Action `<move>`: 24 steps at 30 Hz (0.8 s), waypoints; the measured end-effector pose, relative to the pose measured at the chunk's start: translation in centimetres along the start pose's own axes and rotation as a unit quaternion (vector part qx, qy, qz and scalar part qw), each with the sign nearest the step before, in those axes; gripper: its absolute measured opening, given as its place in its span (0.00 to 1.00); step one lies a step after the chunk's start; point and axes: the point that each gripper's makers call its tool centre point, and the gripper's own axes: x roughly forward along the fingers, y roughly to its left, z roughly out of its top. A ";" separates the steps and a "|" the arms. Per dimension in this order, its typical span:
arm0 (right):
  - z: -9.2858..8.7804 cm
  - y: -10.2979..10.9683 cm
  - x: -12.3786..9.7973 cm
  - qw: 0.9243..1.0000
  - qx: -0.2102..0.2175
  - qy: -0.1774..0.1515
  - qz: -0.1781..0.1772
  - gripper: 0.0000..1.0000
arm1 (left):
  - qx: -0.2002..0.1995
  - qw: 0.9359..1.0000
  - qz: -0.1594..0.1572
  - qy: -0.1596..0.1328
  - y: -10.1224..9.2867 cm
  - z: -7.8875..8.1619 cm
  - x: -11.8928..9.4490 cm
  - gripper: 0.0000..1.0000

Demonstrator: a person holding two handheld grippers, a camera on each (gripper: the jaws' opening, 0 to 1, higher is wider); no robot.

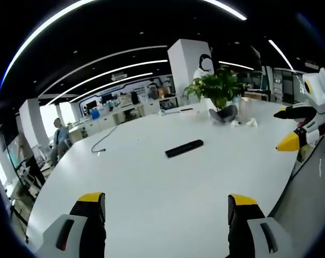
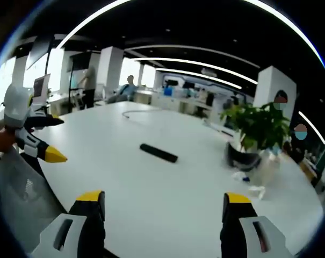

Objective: Press the specified remote control buttons in sequence, fully releasing each button before pressing the next.

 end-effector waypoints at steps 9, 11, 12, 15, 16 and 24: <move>0.0 0.0 0.0 1.000 0.000 0.000 0.000 0.89 | 0.001 1.000 0.005 -0.004 0.2 0.2 -0.1 0.98; 0.0 0.0 0.0 1.000 -0.001 -0.001 0.000 0.89 | 0.002 1.000 0.008 -0.009 0.3 0.3 -0.2 0.98; 0.0 0.0 0.0 1.000 0.000 0.000 0.001 0.89 | 0.000 1.000 0.007 -0.008 0.3 0.3 -0.2 0.98; 0.0 0.1 0.0 1.000 -0.001 0.001 0.001 0.89 | 0.001 1.000 0.008 -0.006 0.3 0.2 -0.2 0.98; 0.0 0.1 0.0 1.000 -0.002 0.000 0.002 0.89 | 0.001 1.000 0.007 -0.007 0.3 0.3 -0.2 0.98; 0.0 0.1 0.1 1.000 -0.002 0.002 0.005 0.89 | 0.003 1.000 0.004 -0.004 0.1 0.2 0.0 0.98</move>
